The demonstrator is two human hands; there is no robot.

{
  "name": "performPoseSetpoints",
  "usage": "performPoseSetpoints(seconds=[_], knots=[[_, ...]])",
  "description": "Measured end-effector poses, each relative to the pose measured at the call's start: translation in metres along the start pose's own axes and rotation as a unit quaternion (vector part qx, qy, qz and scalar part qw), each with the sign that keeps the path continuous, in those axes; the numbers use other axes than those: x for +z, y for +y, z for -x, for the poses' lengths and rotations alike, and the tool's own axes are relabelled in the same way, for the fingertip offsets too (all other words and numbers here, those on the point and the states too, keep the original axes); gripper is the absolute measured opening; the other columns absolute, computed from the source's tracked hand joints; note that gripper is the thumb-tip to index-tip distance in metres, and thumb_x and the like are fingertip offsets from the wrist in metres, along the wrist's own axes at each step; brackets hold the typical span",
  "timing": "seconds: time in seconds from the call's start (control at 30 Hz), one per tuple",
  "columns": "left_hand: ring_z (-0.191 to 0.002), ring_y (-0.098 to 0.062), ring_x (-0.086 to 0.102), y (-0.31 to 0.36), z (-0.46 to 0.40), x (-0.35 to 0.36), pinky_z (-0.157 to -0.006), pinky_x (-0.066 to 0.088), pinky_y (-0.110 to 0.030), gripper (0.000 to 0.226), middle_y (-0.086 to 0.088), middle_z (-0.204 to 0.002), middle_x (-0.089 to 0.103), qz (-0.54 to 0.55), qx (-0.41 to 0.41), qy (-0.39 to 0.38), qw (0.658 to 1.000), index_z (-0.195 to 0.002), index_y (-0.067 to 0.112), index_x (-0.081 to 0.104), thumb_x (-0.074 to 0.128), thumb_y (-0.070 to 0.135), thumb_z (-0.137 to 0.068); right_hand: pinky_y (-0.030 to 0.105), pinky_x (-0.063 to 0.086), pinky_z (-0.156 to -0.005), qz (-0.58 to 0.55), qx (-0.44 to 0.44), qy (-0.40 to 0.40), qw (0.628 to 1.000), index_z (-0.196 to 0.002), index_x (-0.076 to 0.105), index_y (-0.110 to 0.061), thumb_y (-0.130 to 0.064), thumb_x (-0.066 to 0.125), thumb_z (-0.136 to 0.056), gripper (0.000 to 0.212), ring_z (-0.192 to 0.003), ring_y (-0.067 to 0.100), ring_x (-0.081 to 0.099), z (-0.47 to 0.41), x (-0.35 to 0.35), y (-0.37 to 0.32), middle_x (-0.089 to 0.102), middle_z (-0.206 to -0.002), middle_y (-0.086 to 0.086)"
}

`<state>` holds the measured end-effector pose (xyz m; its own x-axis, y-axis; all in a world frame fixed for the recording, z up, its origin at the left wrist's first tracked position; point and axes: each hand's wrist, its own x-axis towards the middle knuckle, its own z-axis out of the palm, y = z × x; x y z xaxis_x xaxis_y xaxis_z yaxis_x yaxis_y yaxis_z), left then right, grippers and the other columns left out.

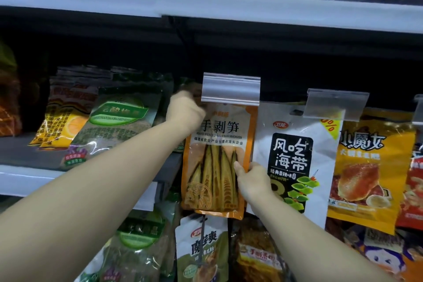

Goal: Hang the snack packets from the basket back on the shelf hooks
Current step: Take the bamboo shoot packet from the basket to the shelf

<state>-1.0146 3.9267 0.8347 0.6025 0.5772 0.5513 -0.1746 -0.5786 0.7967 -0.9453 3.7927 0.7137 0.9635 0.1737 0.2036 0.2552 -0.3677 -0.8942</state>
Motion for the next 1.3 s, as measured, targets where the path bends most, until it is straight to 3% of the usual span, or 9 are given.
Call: performPoseSetpoints(seconds=[0.13,0.23,0.43,0.6,0.73,0.83,1.0,1.1,1.3], knots=[[-0.122,-0.035,0.046,-0.01,0.016,-0.012,-0.099,0.045,-0.047,0.052,-0.016,-0.132,0.046,-0.213,0.024,0.006,0.977,-0.131,0.01,0.045,0.066,0.023,-0.086,0.035,0.049,-0.083,0.017,0.021,-0.007,1.0,-0.117,0.055,-0.009,-0.031,0.055,-0.094,0.032,-0.099,0.03,0.061,0.016,0.0,0.006,0.064,-0.109,0.011],[-0.135,-0.032,0.03,-0.017,0.041,-0.02,-0.107,0.035,-0.048,0.058,-0.012,-0.148,0.03,-0.237,0.088,-0.001,0.968,-0.14,0.017,0.036,0.061,0.03,-0.089,0.036,0.051,-0.084,0.033,0.021,-0.005,0.999,-0.124,0.049,-0.012,-0.028,0.057,-0.093,0.036,-0.102,0.029,0.061,0.033,-0.002,0.01,0.063,-0.115,0.01],[-0.12,-0.025,0.048,-0.043,0.1,-0.023,-0.092,0.042,-0.041,0.037,0.002,-0.13,0.055,-0.361,0.19,-0.097,0.908,-0.127,0.026,0.052,0.049,0.039,-0.092,0.033,0.044,-0.091,0.063,-0.005,-0.018,0.998,-0.139,0.041,-0.009,-0.023,0.053,-0.097,0.046,-0.12,0.03,0.053,0.075,-0.007,0.018,0.054,-0.134,0.012],[-0.121,-0.022,0.047,-0.065,0.153,-0.009,-0.09,0.039,-0.038,0.033,0.004,-0.126,0.058,-0.425,0.259,-0.145,0.855,-0.123,0.023,0.056,0.045,0.034,-0.094,0.037,0.05,-0.083,0.078,0.01,-0.029,0.996,-0.133,0.045,-0.012,-0.025,0.054,-0.096,0.041,-0.106,0.031,0.059,0.111,-0.015,0.043,0.057,-0.126,0.011],[-0.116,-0.025,0.05,-0.088,0.207,0.005,-0.085,0.043,-0.039,0.034,0.0,-0.12,0.059,-0.424,0.209,-0.18,0.863,-0.123,0.022,0.054,0.042,0.034,-0.094,0.04,0.049,-0.09,0.113,0.014,-0.038,0.993,-0.133,0.046,-0.014,-0.027,0.055,-0.094,0.042,-0.105,0.027,0.059,0.143,-0.034,0.074,0.06,-0.122,0.008],[-0.127,-0.026,0.044,-0.111,0.248,0.017,-0.087,0.046,-0.04,0.037,-0.001,-0.125,0.059,-0.434,0.15,-0.206,0.864,-0.127,0.022,0.054,0.045,0.035,-0.093,0.029,0.045,-0.075,0.146,0.014,-0.07,0.987,-0.136,0.043,-0.014,-0.024,0.052,-0.096,0.042,-0.092,0.021,0.055,0.164,-0.054,0.106,0.06,-0.12,0.007],[-0.143,-0.024,0.029,-0.145,0.319,0.035,-0.096,0.038,-0.044,0.034,-0.005,-0.137,0.054,-0.443,0.135,-0.187,0.866,-0.122,0.017,0.061,0.051,0.027,-0.091,0.037,0.048,-0.091,0.188,0.048,-0.112,0.975,-0.136,0.042,-0.011,-0.025,0.052,-0.097,0.043,-0.11,0.03,0.058,0.197,-0.081,0.172,0.06,-0.125,0.011],[-0.138,-0.025,0.034,-0.168,0.37,0.048,-0.1,0.037,-0.044,0.038,-0.004,-0.137,0.053,-0.442,0.064,-0.238,0.862,-0.13,0.019,0.054,0.046,0.03,-0.094,0.037,0.05,-0.085,0.215,0.06,-0.147,0.964,-0.132,0.044,-0.011,-0.025,0.051,-0.097,0.039,-0.106,0.032,0.059,0.216,-0.09,0.217,0.061,-0.121,0.012],[-0.133,-0.026,0.036,-0.232,0.479,0.071,-0.101,0.035,-0.042,0.043,-0.002,-0.142,0.045,-0.48,-0.031,-0.368,0.796,-0.139,0.022,0.043,0.042,0.028,-0.096,0.035,0.05,-0.069,0.343,0.027,-0.263,0.901,-0.138,0.036,-0.012,-0.026,0.046,-0.098,0.043,-0.1,0.032,0.06,0.26,-0.085,0.321,0.06,-0.118,0.014]])
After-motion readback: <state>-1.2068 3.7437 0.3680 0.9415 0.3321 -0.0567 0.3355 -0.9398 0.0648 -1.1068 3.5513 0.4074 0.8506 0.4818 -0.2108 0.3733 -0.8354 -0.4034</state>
